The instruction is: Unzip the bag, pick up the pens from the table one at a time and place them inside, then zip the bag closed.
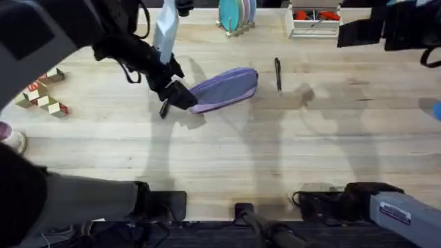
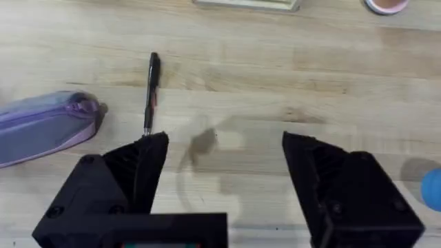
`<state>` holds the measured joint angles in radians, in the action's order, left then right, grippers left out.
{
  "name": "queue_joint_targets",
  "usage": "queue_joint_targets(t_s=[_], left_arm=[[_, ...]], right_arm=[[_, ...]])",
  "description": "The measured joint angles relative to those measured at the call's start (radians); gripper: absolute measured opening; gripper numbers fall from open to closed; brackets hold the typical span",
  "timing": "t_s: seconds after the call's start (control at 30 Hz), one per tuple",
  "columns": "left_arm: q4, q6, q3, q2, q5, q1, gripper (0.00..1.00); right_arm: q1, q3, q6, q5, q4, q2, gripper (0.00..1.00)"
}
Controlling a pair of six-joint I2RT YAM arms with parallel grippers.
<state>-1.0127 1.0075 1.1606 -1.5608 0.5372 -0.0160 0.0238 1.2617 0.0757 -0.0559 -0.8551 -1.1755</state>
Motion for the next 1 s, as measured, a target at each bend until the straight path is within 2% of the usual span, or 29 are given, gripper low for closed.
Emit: queue_joint_targets(t_s=[0.3, 0.7, 1.0], left_arm=[[0.084, 0.011, 0.0, -0.118, -0.024, -0.072, 0.995], [0.101, 0.005, 0.0, -0.141, -0.04, -0.073, 0.995], [0.107, -0.031, 0.0, -0.141, -0.033, -0.073, 0.997]], right_arm=[[0.0, 0.0, 0.0, 0.0, 0.0, 0.0, 0.996], [0.0, 0.0, 0.0, 0.0, 0.0, 0.0, 0.996], [0.0, 0.0, 0.0, 0.0, 0.0, 0.0, 0.996]])
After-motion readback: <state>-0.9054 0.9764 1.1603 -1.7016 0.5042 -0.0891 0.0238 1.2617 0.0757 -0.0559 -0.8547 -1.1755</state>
